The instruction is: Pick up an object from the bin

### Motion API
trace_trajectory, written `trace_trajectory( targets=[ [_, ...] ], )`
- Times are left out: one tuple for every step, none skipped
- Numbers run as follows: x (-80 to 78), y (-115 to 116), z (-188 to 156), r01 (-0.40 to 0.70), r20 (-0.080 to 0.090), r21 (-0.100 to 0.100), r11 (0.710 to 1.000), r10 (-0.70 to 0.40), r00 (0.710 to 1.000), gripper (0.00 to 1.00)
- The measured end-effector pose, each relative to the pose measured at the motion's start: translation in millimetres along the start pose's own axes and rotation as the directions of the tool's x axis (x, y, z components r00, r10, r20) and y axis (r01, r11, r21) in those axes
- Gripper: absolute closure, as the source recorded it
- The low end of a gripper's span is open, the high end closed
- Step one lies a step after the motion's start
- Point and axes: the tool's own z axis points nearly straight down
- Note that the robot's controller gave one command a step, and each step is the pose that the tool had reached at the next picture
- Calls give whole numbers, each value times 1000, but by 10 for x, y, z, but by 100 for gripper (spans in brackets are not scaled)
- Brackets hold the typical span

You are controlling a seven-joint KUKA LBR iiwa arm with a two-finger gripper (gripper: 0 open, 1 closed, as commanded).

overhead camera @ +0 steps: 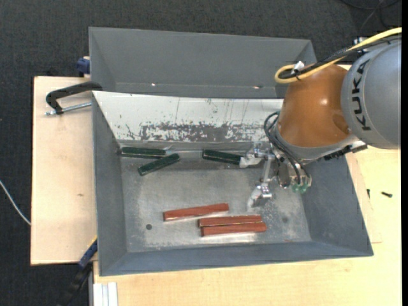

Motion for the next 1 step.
trace_trajectory(
  targets=[
    [62, 387, 346, 90, 3, 1, 996, -90, 996, 0]
  ],
)
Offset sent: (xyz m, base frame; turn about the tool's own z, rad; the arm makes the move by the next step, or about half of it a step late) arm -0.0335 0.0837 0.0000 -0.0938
